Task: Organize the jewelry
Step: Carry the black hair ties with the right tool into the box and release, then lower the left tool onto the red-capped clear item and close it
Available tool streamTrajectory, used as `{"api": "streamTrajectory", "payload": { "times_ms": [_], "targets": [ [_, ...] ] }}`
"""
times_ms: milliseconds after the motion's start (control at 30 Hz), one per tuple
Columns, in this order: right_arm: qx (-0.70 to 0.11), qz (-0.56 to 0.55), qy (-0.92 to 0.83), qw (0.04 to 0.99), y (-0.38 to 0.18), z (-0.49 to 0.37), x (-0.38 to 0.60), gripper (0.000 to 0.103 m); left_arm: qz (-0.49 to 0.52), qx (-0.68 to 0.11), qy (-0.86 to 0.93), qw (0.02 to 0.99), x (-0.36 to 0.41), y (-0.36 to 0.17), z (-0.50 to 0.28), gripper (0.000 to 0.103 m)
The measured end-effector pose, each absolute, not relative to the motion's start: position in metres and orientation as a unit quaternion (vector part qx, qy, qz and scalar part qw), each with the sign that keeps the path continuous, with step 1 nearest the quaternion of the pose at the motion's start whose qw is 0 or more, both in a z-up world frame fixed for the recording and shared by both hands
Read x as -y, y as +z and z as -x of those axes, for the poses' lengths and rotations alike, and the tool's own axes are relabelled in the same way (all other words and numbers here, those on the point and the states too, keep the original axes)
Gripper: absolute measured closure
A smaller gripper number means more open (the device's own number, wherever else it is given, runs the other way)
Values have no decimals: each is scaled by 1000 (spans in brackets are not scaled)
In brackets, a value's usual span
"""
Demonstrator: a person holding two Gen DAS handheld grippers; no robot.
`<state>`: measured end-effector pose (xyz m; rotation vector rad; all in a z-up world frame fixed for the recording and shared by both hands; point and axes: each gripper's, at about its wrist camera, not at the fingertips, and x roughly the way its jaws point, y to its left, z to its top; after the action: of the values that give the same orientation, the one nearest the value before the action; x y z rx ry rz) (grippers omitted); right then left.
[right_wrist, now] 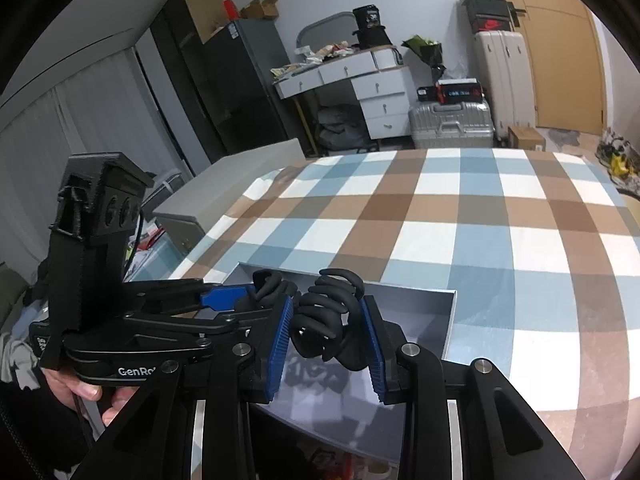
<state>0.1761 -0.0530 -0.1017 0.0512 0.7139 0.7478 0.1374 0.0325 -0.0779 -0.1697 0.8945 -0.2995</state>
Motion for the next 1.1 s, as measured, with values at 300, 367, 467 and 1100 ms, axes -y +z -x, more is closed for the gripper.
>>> {"api": "streamTrajectory", "payload": {
  "times_ms": [300,367,467,1100],
  "targets": [
    [-347,-50,348,870,-100,-180,64,63,80,-428,-142,889,-35,-77,-138,46],
    [-338,-56,346,873,-97,-177,68,58,84,-422,-142,891,-37,-74,-136,45],
    [-322,-67,343,880,-91,-172,75,48,80,-418,-140,894,-37,-71,-134,45],
    [-252,-60,318,912,-61,-109,99,6,75,-379,-99,917,-38,-51,-92,34]
  ]
}}
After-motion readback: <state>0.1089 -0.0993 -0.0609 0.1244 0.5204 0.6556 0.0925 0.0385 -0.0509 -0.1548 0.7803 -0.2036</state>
